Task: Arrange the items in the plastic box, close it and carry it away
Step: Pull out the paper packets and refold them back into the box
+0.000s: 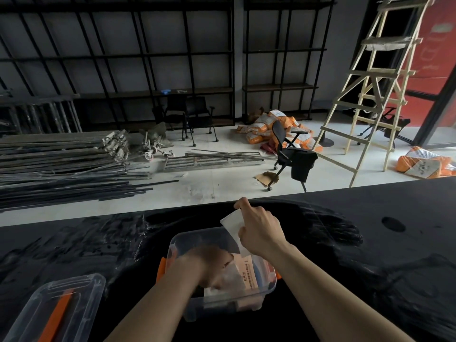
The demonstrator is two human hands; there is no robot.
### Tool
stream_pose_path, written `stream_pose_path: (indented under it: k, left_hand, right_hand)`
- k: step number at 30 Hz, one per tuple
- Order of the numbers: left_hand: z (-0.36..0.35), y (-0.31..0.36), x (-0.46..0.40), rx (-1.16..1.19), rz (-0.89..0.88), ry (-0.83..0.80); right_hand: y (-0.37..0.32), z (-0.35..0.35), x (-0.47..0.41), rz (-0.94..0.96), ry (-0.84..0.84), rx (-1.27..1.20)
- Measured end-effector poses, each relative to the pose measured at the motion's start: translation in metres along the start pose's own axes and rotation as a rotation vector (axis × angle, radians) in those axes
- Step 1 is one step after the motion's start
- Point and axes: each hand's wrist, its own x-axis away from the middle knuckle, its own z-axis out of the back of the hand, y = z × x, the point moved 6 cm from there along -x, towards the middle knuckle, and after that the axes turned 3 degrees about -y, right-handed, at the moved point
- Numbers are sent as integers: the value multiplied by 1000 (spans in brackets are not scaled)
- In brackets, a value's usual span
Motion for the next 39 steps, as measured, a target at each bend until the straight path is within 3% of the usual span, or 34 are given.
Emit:
stream_pose_path:
  k: [2, 5, 10, 16, 19, 22, 25, 28, 31, 35, 39]
  left_hand:
    - [17, -5, 6, -20, 57, 27]
    - [49, -16, 18, 77, 41, 256]
    - [64, -52, 43, 840, -146, 537]
    - [50, -75, 65, 1618, -284, 689]
    - [43, -76, 68, 2009, -410, 697]
    - [38, -75, 66, 2156, -482, 663]
    - [38, -74, 67, 2176, -490, 693]
    - [36, -72, 67, 2066, -447, 736]
    - [33, -69, 63, 1951, -413, 764]
    - [33, -64, 57, 1538, -153, 870]
    - [35, -63, 51, 1293, 0, 1032]
  right_hand:
    - [2, 2, -3, -27, 31, -32]
    - [4, 4, -6, -70, 73, -105]
    - [17, 13, -14, -216, 164, -409]
    - [26, 2, -19, -319, 100, -616]
    - [19, -7, -19, -343, 55, -722]
    - [14, -15, -20, -344, 48, -764]
    - [7, -22, -18, -334, 9, -807]
    - [0, -31, -11, -349, -102, -940]
    - [-2, -34, -8, -393, -90, -1030]
    - [-15, -38, -8, -458, -131, -1216]
    - [-16, -35, -10, -448, -109, -1237]
